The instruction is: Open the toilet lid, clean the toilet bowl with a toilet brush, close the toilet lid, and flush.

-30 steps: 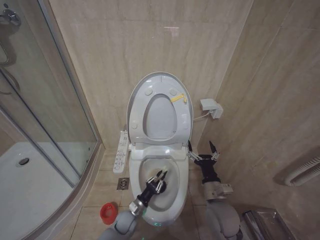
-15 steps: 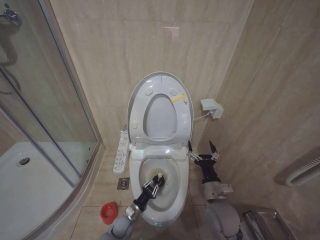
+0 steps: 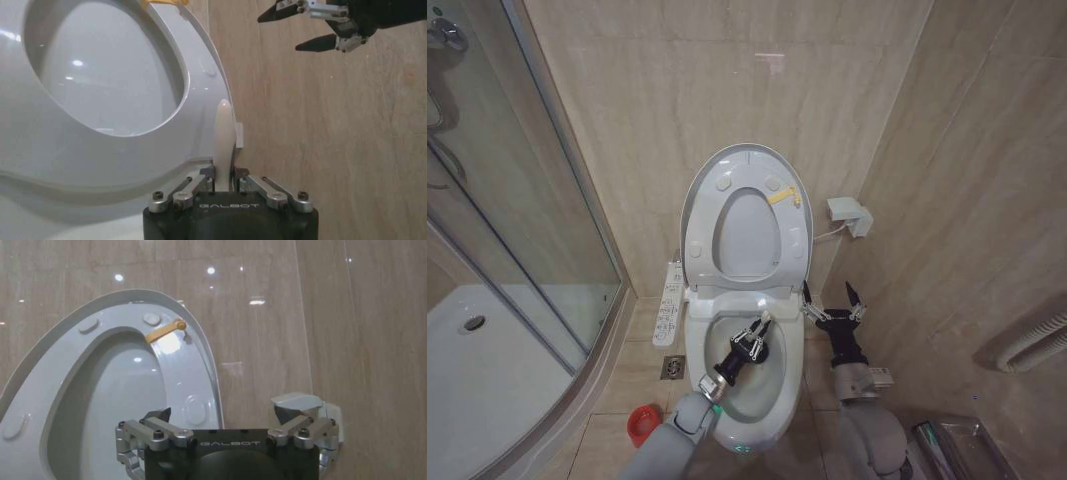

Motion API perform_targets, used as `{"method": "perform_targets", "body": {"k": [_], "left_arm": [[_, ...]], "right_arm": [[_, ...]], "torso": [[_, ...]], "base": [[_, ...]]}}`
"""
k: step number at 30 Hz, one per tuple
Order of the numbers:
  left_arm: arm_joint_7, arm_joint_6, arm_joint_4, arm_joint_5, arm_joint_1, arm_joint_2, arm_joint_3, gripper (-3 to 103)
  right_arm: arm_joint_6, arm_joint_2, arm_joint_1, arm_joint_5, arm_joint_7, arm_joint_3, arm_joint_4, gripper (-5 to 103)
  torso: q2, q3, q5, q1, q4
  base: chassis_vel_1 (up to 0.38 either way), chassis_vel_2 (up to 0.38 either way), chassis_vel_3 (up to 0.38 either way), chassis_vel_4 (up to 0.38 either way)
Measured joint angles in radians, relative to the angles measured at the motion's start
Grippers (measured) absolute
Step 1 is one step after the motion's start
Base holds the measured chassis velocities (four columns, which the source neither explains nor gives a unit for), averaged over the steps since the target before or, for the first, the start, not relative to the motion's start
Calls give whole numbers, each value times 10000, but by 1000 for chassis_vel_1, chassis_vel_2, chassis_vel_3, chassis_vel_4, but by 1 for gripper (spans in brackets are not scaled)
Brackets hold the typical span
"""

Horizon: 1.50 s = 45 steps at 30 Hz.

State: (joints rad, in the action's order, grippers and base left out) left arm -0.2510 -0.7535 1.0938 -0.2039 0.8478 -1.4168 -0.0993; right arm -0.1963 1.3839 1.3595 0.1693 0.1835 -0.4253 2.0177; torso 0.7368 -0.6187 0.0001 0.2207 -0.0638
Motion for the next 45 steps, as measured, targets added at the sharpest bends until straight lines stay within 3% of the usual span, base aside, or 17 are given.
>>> {"method": "perform_targets", "body": {"k": [10, 17, 24, 27, 35, 42, 45], "left_arm": [[-84, -220, -430, -43, 188, -363, -164, 18], [-206, -495, -1055, -42, -37, -219, -30, 18], [-203, -459, -1062, -32, -198, -111, 29, 18], [-166, -326, -752, -22, -170, -273, -122, 18], [-170, -339, -732, -17, -108, -511, -187, 18], [-356, -598, -1478, -91, -468, -363, -1, 18], [-362, -624, -1509, -183, -613, -162, 58, 18]], "right_arm": [[0, 0, 0, 0, 0, 0, 0, 100], [0, 0, 0, 0, 0, 0, 0, 100], [0, 0, 0, 0, 0, 0, 0, 100], [0, 0, 0, 0, 0, 0, 0, 100], [0, 0, 0, 0, 0, 0, 0, 100], [0, 0, 0, 0, 0, 0, 0, 100], [0, 1, 0, 0, 0, 0, 0, 100]], "torso": [[0, 1, 0, 0, -1], [13, 9, 11, -8, 2], [0, 0, 1, -2, 6], [-10, -7, -18, 8, -9], [-3, 0, -1, 1, -3], [13, 9, 15, -9, 8], [1, 1, -8, -3, -5]], "base": [[0, 0, 0, 0], [0, 0, 0, 0], [0, 0, 0, 0], [0, 0, 0, 0], [0, 0, 0, 0], [0, 0, 0, 0], [0, 0, 0, 0]]}}
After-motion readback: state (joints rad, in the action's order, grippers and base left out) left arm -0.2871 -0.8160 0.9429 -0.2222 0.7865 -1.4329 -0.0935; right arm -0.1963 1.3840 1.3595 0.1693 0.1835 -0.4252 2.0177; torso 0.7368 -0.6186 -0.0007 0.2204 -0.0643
